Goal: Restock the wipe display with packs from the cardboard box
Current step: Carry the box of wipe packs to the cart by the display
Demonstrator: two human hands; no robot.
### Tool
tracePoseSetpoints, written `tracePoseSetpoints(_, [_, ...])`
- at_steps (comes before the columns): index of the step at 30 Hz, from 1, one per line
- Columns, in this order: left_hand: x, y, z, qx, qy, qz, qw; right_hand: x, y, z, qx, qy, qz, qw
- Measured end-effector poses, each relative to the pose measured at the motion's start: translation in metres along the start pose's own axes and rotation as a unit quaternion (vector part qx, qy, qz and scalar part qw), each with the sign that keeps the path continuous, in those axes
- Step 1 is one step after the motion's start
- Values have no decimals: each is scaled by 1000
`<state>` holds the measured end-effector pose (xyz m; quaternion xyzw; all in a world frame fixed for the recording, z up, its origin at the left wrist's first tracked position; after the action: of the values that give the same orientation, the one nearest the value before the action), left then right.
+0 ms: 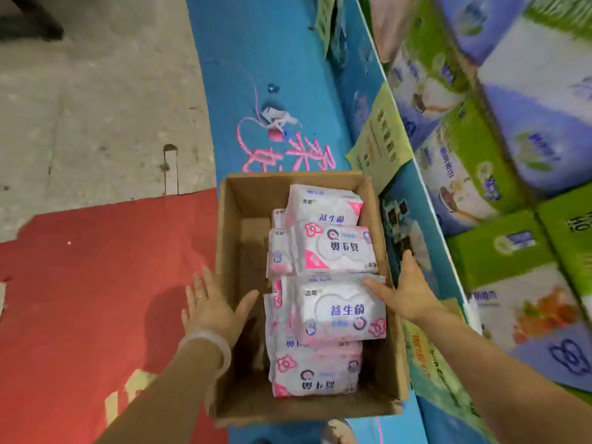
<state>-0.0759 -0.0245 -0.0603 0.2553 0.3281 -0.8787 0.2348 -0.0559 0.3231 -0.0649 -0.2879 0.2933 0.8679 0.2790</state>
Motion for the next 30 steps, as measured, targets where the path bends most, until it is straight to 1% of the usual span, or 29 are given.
tracePoseSetpoints(1, [10, 3, -7, -34, 2, 8, 999, 10, -2, -3, 30, -10, -3, 999])
tracePoseSetpoints(3, [28, 10, -20, -106, 9, 43, 993, 30, -11, -8, 92, -10, -31, 995])
tracePoseSetpoints(4, [37, 13, -22, -139, 6, 62, 988, 39, -15, -14, 104, -2, -42, 994])
tracePoseSetpoints(8, [61, 34, -24, -137, -33, 97, 985, 53, -31, -30, 153, -21, -108, 982])
tracePoseSetpoints(12, [80, 49, -31, -186, -60, 141, 971, 75, -45, -54, 233, -15, -133, 963])
tracePoseSetpoints(14, [81, 48, -38, -181, -60, 144, 971, 71, -35, -57, 258, -2, -140, 956])
tracePoseSetpoints(16, [79, 45, -46, -163, -59, 139, 975, 67, -29, -58, 239, -17, -146, 960])
tracePoseSetpoints(20, [76, 41, -51, -157, -65, 125, 977, 57, -14, -60, 124, -42, -184, 974])
tracePoseSetpoints(21, [76, 40, -50, -156, -63, 121, 978, 53, -11, -62, 104, -41, -195, 974])
tracePoseSetpoints(23, [78, 39, -47, -151, -64, 111, 980, 47, -5, -60, 64, -67, -207, 974])
tracePoseSetpoints(25, [78, 38, -46, -154, -65, 106, 980, 44, 0, -62, 31, -76, -204, 975])
tracePoseSetpoints(28, [79, 40, -46, -158, -71, 110, 979, 43, 12, -66, -3, -67, -178, 982])
tracePoseSetpoints(30, [80, 43, -42, -151, -73, 118, 979, 43, 12, -66, -5, -57, -157, 986])
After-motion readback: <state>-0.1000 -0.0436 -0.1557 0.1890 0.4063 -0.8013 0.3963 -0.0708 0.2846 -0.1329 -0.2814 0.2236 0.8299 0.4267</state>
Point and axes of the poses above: each hand's wrist, its own x-axis towards the middle knuckle, its own z-axis out of the back of the hand, y = z × x, the point moved 10 cm from there along x, towards the middle knuckle, and after that the axes turned 13 degrees about -x, right-handed, at the moved point
